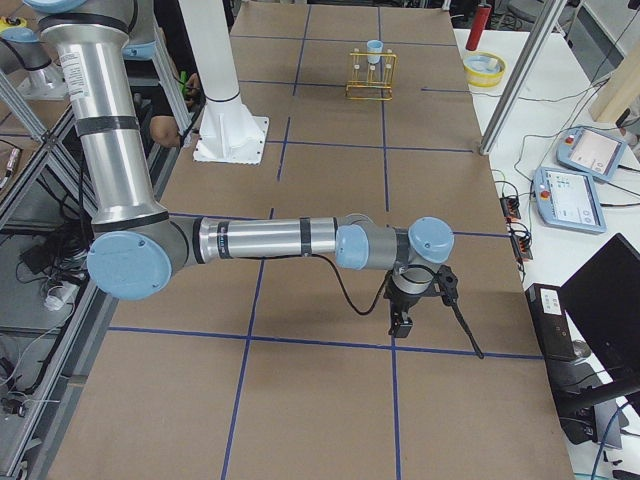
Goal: Hang cup on cup holder
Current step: 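Move the left gripper above the pale blue cup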
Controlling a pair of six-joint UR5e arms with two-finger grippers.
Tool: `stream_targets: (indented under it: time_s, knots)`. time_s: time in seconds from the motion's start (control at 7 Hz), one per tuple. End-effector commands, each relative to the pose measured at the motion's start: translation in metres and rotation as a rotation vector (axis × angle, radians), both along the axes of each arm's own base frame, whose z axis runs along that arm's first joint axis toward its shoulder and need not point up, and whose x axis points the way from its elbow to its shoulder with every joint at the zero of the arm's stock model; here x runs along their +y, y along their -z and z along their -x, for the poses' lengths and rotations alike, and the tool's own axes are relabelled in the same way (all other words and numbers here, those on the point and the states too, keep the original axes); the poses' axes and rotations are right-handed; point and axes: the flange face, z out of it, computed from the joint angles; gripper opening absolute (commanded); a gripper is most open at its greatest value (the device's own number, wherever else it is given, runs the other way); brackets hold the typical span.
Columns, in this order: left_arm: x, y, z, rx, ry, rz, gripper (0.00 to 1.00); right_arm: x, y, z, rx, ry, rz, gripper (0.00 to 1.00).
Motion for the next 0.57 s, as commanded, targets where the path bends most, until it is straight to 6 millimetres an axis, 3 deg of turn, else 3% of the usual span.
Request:
stream_targets:
  time_s: [0.0,0.14,0.43]
  knots:
    - [0.009,0.022,-0.077,0.064,0.035,-0.005,1.00,0.000,0.000,0.001,0.000,0.001,-0.001,1.00]
    - [0.022,0.016,-0.110,0.084,0.111,-0.020,1.00,0.000,0.000,0.000,0.000,0.000,0.000,1.00]
    - [0.051,-0.001,-0.147,0.119,0.209,-0.033,1.00,0.000,0.000,0.000,0.000,0.000,-0.001,1.00]
